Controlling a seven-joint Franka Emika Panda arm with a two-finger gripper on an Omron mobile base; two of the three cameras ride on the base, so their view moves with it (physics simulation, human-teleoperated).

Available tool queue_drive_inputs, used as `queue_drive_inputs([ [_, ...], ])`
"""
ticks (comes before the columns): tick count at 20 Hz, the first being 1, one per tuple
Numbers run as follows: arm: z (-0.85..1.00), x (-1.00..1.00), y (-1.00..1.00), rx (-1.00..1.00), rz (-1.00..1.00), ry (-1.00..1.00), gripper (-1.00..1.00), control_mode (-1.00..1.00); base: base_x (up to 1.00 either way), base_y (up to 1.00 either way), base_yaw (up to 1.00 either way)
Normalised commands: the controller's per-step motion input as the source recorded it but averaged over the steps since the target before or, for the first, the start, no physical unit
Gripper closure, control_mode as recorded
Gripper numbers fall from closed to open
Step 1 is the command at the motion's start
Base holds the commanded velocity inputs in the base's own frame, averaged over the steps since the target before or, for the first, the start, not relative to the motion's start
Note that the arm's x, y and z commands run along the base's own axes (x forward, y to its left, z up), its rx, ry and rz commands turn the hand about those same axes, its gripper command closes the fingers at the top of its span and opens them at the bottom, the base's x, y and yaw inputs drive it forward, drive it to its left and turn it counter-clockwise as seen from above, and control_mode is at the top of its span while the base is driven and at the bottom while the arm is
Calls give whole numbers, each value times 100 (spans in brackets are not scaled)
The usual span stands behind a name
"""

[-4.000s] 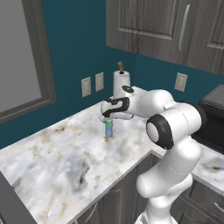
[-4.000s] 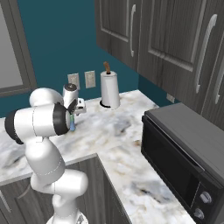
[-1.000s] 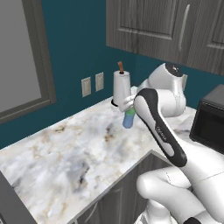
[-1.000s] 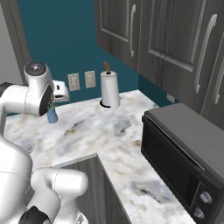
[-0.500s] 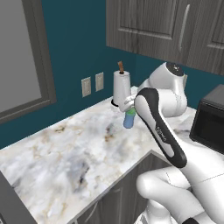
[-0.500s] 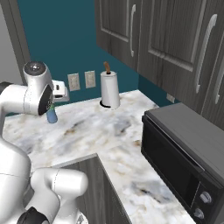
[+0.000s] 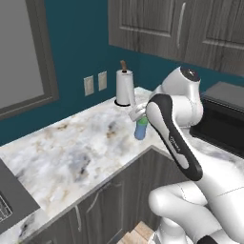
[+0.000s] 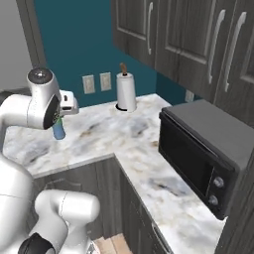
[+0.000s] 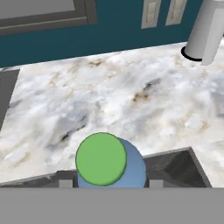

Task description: Place the drinks on the dining counter in a tight cluster.

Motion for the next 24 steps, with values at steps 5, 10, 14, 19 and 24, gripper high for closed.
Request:
queue_drive_inputs([
  [5, 0, 0, 0, 0, 0, 0, 100, 100, -98, 29, 23],
  [10, 0, 0, 0, 0, 0, 0, 100, 100, -30, 42, 81],
  [14, 0, 0, 0, 0, 0, 0, 100, 100, -9, 52, 91],
  [19, 0, 0, 0, 0, 0, 0, 100, 100, -17, 58, 86],
  [24, 0, 0, 0, 0, 0, 0, 100, 100, -6, 53, 92],
])
